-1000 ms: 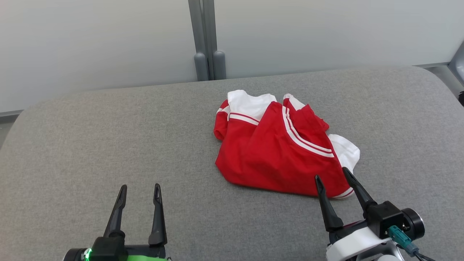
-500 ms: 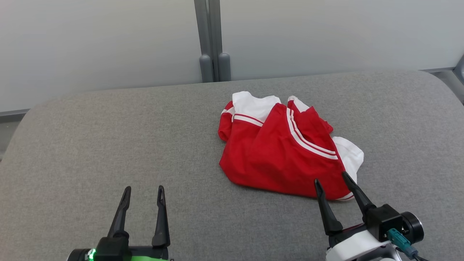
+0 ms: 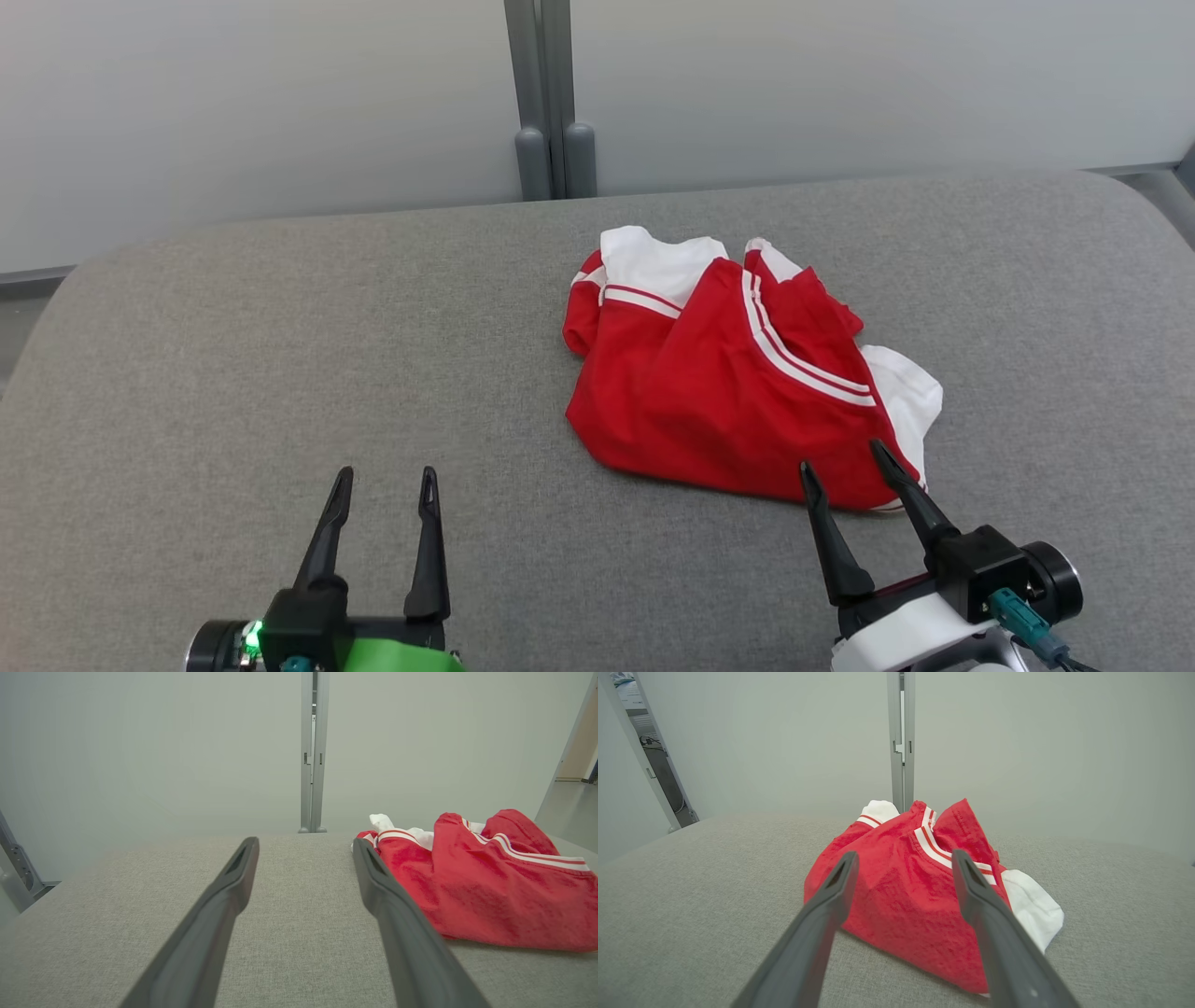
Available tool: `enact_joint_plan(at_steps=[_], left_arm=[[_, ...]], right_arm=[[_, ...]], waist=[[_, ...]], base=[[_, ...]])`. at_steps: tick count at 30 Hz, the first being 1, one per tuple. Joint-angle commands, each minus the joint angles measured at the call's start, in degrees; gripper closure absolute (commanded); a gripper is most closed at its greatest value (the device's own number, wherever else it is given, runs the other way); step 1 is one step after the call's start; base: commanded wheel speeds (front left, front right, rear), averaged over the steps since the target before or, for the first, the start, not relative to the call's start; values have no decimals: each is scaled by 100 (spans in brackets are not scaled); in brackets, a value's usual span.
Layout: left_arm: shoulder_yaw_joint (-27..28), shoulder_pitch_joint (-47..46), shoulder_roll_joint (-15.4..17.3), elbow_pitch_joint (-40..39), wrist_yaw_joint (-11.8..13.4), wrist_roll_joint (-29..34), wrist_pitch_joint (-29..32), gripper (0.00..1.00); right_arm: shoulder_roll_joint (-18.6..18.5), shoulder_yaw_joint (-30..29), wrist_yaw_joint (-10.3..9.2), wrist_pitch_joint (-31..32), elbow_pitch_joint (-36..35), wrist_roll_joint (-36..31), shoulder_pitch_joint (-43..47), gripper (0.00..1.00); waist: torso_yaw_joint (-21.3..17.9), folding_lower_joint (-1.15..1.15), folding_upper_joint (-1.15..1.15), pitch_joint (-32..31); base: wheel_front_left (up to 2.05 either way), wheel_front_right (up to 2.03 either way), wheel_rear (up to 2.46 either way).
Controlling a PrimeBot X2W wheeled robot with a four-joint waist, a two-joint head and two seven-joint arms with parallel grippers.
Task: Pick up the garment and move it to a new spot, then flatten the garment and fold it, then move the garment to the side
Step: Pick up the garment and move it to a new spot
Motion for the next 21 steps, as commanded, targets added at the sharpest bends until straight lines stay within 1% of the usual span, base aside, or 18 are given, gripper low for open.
enact_joint_plan(at_steps=[1,3,6,11,14,15,21], left_arm=[[-28,-235,4,170,-61,9,-2,0],[-44,-479,5,377,-110,65,-3,0],[-83,-1055,5,797,-195,241,-3,0],[-205,-2400,7,1829,-369,402,-3,0],[-292,-3167,10,2671,-467,332,26,0],[-310,-3484,14,2966,-488,239,125,0],[-432,-4866,14,4265,-658,12,437,0]], right_arm=[[-12,17,-10,-3,-41,-27,-90,0],[-12,40,-10,-3,-61,-55,-116,0],[-86,129,-10,-3,-134,-64,-329,0],[-228,180,-10,-3,-394,-6,-773,0],[-291,189,-10,-3,-505,-15,-975,0],[-301,207,-10,-3,-545,-20,-1050,0],[-268,227,-10,-3,-664,-10,-1326,0]], waist=[[-30,0,0,135],[-50,0,0,241],[-140,0,0,630],[-290,0,0,1390],[-384,0,0,1739],[-430,0,0,1862],[-778,0,0,2346]], base=[[0,0,0],[0,0,0],[0,0,0],[0,0,0],[0,0,0],[0,0,0],[0,0,0]])
